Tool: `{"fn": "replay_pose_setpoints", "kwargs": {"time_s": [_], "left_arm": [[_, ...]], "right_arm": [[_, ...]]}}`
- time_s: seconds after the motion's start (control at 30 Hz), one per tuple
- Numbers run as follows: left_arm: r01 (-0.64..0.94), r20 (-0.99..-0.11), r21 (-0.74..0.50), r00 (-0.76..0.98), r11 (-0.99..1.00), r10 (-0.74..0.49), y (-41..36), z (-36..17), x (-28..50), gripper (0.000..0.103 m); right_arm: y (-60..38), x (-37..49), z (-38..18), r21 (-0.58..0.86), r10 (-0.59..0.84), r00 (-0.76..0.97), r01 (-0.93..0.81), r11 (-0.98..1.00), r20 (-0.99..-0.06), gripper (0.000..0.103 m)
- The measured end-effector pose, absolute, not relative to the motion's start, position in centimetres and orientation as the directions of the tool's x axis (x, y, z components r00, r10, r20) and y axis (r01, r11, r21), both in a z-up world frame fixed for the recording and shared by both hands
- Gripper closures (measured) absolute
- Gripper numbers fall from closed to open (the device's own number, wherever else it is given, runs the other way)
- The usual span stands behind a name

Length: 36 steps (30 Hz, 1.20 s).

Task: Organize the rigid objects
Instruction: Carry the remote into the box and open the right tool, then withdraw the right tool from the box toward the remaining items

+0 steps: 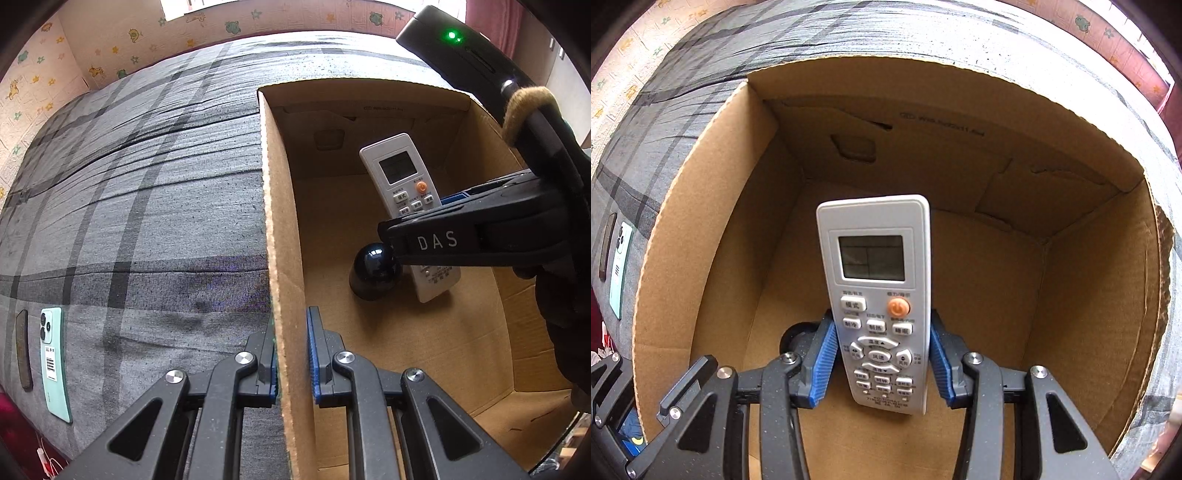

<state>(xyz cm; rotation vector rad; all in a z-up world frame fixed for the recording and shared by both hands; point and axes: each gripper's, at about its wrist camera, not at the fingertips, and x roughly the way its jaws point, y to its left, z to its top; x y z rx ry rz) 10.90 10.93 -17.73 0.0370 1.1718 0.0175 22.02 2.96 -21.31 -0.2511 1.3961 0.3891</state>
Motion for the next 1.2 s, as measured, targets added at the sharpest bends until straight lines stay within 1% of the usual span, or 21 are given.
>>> {"fn": "replay_pose_setpoints", "kwargs": {"time_s": [0.13,0.2,0.3,0.33,0.37,0.57,0.83,1.2], "left_arm": [[0.002,-0.921,0.037,0.388,0.999,0.033,11.1,-17.8,10.9,0.089],[0.006,-0.921,0.048,0.388,0.999,0.042,10.9,-17.7,11.0,0.089],[0.009,-0.921,0.054,0.386,0.998,0.047,10.8,-17.7,11.0,0.089],[0.008,-0.921,0.055,0.386,0.998,0.047,10.8,-17.7,11.0,0.089],[0.007,-0.922,0.053,0.385,0.999,0.046,10.8,-17.7,11.0,0.089],[0.003,-0.922,0.054,0.385,0.999,0.049,10.8,-17.7,10.9,0.089],[0.008,-0.92,0.063,0.389,0.998,0.055,10.7,-17.6,10.8,0.089],[-0.005,-0.92,0.056,0.389,0.998,0.054,10.9,-17.7,10.8,0.089]], "right_arm": [[2.8,22.2,-21.4,0.065,0.124,0.123,-0.404,0.912,-0.985,0.053],[2.5,22.1,-21.0,0.075,0.14,0.133,-0.407,0.91,-0.981,0.05],[2.3,22.0,-20.0,0.075,0.154,0.16,-0.416,0.906,-0.975,0.038],[2.3,21.9,-19.6,0.076,0.161,0.169,-0.422,0.903,-0.972,0.027],[2.2,21.7,-19.2,0.075,0.166,0.18,-0.424,0.903,-0.97,0.019],[1.4,21.3,-16.9,0.076,0.19,0.23,-0.43,0.9,-0.955,0.004],[0.9,20.4,-14.7,0.077,0.198,0.272,-0.399,0.914,-0.942,0.003],[-2.6,19.7,-11.9,0.068,0.186,0.311,-0.355,0.933,-0.932,0.003]]}}
